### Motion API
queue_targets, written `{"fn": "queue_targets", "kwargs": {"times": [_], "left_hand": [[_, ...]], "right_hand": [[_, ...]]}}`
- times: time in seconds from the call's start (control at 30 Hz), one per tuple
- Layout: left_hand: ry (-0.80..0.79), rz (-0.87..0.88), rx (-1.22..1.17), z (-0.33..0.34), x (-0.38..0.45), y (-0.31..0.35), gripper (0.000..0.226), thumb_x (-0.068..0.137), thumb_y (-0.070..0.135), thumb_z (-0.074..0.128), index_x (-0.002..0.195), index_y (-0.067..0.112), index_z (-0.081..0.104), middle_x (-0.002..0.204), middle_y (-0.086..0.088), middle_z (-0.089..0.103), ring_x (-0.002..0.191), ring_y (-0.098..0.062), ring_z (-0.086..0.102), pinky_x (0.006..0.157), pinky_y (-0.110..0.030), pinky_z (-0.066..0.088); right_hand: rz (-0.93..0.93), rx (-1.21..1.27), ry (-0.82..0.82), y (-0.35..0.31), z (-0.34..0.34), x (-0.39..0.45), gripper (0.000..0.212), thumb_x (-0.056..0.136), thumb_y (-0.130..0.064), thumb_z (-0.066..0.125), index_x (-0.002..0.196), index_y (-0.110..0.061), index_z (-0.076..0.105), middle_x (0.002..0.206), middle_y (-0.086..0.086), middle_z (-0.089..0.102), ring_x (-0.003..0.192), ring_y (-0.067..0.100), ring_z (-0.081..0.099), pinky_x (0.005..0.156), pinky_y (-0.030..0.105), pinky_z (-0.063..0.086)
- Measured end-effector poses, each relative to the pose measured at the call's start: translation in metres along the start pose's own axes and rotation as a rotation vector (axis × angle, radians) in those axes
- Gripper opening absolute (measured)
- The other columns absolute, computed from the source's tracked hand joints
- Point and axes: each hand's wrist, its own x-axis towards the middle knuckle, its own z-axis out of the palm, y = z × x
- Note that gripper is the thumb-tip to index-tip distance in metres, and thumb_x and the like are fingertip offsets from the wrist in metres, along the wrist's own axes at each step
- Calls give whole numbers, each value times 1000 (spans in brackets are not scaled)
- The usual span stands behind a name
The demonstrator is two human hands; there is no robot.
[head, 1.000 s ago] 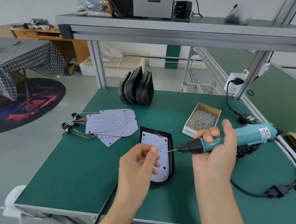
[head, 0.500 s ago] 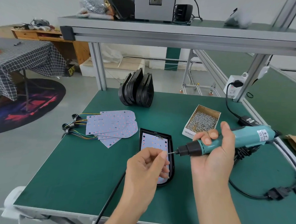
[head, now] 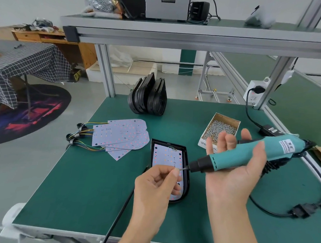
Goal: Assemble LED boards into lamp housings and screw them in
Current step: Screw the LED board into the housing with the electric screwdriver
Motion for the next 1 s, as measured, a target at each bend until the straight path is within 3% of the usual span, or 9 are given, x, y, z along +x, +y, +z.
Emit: {"fn": "queue_targets", "kwargs": {"times": [0.07,0.2,0.37,0.57,0.63,0.8,0.93,1.0], "left_hand": [[11,-8,-16,-1,0,-1,17,95,10,72,84,20,79,75,-9,75,60,-14,64,60,-21,54],[-4,-11,-30,-1,3,0,17,96,10,71,83,17,79,74,-11,74,60,-16,64,60,-22,54],[-24,-9,-16,0,2,0,16,95,12,72,82,16,78,73,-10,73,60,-16,63,61,-22,55],[-17,-26,-28,0,2,-3,16,95,12,72,82,16,79,75,-12,74,60,-16,64,60,-22,54],[-10,-31,-40,1,3,-4,16,95,13,73,82,17,80,77,-13,75,60,-16,64,60,-21,55],[31,-33,-51,2,2,-8,10,90,24,77,83,21,83,79,-13,77,60,-16,66,59,-21,54],[75,-17,-62,-3,-5,-13,14,85,33,80,82,19,82,78,-12,77,59,-17,65,58,-23,54],[125,1,-63,-9,-7,-16,15,92,25,73,81,19,81,78,-13,76,59,-18,66,57,-23,54]], "right_hand": [[10,28,-34,1,0,-2,24,101,-46,58,109,-25,67,95,1,68,106,21,68,103,42,54],[16,0,-28,1,1,-2,15,99,-37,64,105,-25,71,83,-1,66,80,17,67,79,28,57],[32,-51,-72,-1,-2,1,16,100,-36,61,110,-27,70,70,-6,54,56,11,45,58,21,42],[45,-42,-112,-7,1,-2,15,105,-30,50,108,-26,64,63,-8,41,57,10,38,60,23,37],[49,-89,-84,-10,3,-6,11,105,-34,53,110,-26,59,68,-8,42,61,9,40,65,24,37],[26,-175,-29,-15,6,-8,28,104,-41,53,124,-24,44,82,-7,43,72,8,45,73,23,39],[-23,-216,-5,-10,7,4,14,106,-38,52,116,-28,53,76,-10,47,68,6,47,68,20,43],[-2,-88,-3,-5,5,17,7,107,-30,52,107,-27,58,66,-9,44,59,8,41,61,22,40]]}}
